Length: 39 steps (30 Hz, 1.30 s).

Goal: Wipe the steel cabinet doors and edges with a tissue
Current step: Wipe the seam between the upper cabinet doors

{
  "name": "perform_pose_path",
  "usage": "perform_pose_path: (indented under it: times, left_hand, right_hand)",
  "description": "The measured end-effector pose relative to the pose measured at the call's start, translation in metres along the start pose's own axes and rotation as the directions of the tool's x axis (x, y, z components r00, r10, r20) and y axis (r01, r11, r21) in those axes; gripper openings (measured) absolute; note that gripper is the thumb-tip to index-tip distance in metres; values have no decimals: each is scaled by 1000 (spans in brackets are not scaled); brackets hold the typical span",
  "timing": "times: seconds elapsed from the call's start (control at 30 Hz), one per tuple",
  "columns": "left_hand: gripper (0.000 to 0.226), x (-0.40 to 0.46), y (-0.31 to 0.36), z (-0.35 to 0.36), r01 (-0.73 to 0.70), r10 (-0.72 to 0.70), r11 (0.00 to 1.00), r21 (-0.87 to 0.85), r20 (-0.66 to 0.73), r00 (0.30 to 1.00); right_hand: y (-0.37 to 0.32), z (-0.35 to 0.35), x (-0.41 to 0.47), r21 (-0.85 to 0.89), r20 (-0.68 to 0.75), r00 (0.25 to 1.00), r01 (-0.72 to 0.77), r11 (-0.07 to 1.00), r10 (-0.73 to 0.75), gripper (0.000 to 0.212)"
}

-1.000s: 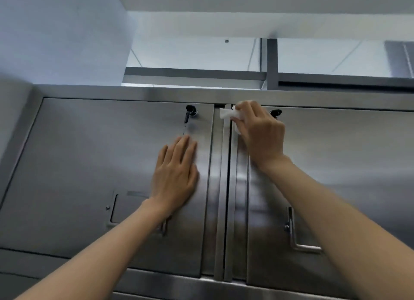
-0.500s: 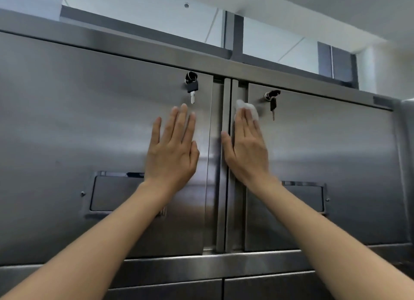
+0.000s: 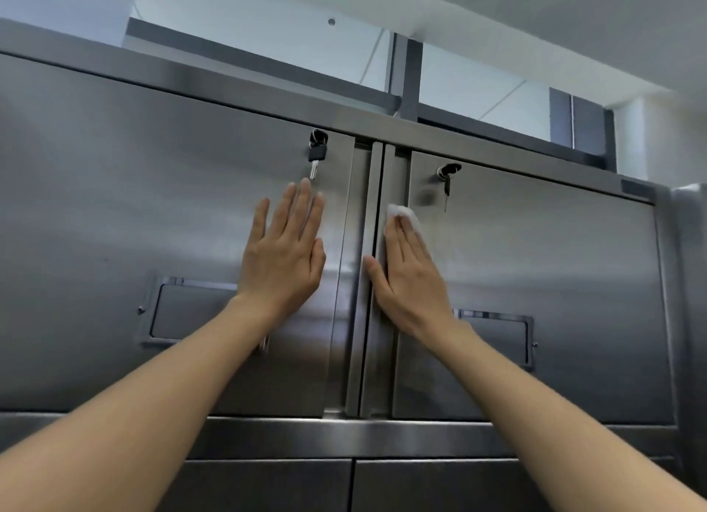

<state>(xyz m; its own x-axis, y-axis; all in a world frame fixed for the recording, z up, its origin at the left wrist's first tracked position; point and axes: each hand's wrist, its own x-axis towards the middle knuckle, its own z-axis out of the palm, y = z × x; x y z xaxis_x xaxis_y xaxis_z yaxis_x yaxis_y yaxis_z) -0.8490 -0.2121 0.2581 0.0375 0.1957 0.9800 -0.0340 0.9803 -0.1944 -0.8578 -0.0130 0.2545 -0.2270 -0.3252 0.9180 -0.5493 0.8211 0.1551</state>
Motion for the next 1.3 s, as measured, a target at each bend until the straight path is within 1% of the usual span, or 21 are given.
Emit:
perform_pose_path:
  times: [0.13,0.2,0.27,0.33,0.4,0.43,0.5,0.6,0.67,0.73,0.8,0.87,0.9,0.93,1.0,1.07,1.13,1.2,1.3]
  left_hand:
    - [62,0,-4,0,3,-2,1000,-9,39,999]
    - [62,1,-5,1,-3,4,1000,-11,42,999]
    - [62,0,-4,2,-1,2,1000,-6,34,999]
    - [62,0,-3,2,1,-1,1000,-11,25,1000]
    - [62,0,-2,1,4,-4,1000,-13,28,1000]
    - [62,0,-2,2,8,-7,1000,-13,32,999]
    - [62,-1,-3,2,12,-12,1000,-11,36,999]
    - [62,-1,-3,2,8,-7,1000,-17,46,999]
    - [62,-1,-5,2,9,-9,1000,-8,48,999]
    - [62,-1,-5,2,3,-4,1000,6,57,998]
    - [62,0,-4,2,-1,0,1000,10,52,999]
    - [62,1,-3,2,-1,0,1000,7,53,999]
    - [62,0,-3,2,2,-2,1000,7,55,998]
    - [62,-1,-2,2,3,-4,1000,11,53,999]
    - [62,0,-2,2,-8,7,1000,19,52,999]
    - [62,-2,-2,1,-10,8,1000,26,58,998]
    - [62,-1,-3,1,-9,6,999,37,63,998]
    - [62,0,-3,1,-6,4,999,39,60,998]
    - [62,1,-3,0,-9,8,999,48,31,999]
  right_hand:
    - [3,-27,63,25,53,997,-58,998,57,71]
    - [1,-27,75,46,44,995,-93,995,91,71]
    - [-4,-17,55,61,15,997,-82,995,81,72]
    - [-8,-4,14,32,-13,999,-37,999,37,77]
    - [-9,0,-19,-15,30,999,36,999,-36,82]
    - [-5,-2,-21,-44,66,996,61,997,-58,83]
    - [7,-11,6,-103,78,994,87,991,-79,84]
    - [19,-34,78,-65,65,997,43,997,-38,73]
    - [23,-36,97,-55,61,998,17,998,-13,71]
    - [21,-27,79,-11,42,998,36,999,-35,72]
    - [13,-10,33,8,10,998,66,998,-66,77]
    - [6,0,-11,1,41,993,107,994,-107,81]
    - [7,0,-19,-4,74,990,121,993,-120,82]
    - [10,-4,-15,-17,95,987,129,991,-127,84]
    - [18,-14,16,-36,79,989,127,991,-124,85]
    - [24,-27,62,-31,88,993,79,996,-76,76]
    - [25,-30,86,-21,81,996,34,999,-32,72]
    - [19,-22,73,11,52,998,22,1000,-23,74]
    - [4,2,7,19,1,998,62,998,-62,80]
